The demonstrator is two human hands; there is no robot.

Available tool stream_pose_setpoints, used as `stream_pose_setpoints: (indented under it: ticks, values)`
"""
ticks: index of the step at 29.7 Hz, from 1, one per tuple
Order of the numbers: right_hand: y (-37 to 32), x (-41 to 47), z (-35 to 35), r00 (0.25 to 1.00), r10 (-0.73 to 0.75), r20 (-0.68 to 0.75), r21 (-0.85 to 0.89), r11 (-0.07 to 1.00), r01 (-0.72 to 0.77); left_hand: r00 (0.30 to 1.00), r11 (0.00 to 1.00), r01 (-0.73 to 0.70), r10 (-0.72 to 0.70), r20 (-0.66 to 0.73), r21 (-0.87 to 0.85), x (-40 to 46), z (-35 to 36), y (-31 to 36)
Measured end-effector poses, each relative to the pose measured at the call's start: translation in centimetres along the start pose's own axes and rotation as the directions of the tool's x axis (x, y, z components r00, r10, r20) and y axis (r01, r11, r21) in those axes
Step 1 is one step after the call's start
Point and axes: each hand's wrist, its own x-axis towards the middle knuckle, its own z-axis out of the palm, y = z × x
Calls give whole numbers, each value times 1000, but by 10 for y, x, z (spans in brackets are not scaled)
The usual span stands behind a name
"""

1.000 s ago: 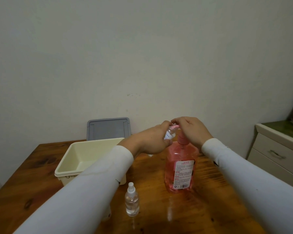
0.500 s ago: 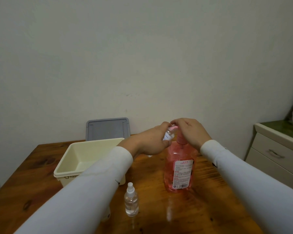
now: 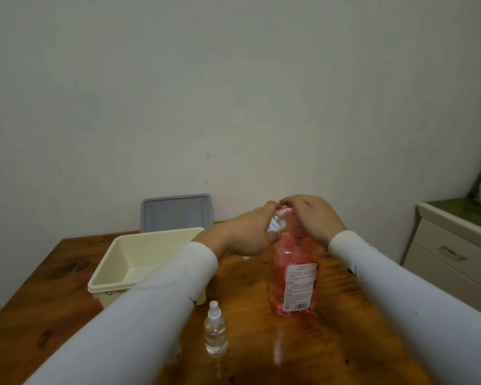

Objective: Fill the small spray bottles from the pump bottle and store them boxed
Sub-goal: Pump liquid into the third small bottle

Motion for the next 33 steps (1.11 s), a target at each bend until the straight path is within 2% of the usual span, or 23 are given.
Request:
stream_pose_setpoints:
  ticks: [6, 13, 17, 25, 33]
  values:
    - [-2, 4, -1, 1000, -23, -16, 3, 1000, 23, 1000, 1000, -5, 5, -18, -1, 0, -3, 1]
    - [2, 1, 0, 999, -8, 43, -82, 997, 12, 1000, 1000, 12, -12, -6, 3, 1, 3, -3]
    - [-3, 2, -3, 1000, -8, -7, -20, 1000, 8, 999, 1000, -12, 11, -37, -6, -1, -3, 1]
    - [-8, -1, -5, 1000, -1, -23, -9, 1000, 1, 996, 995, 6, -15, -86, -102, -5, -2, -4]
    - [-12, -4, -5, 999, 31, -44, 43, 999, -29, 996, 993, 38, -47, -74, -109, -6, 1, -8]
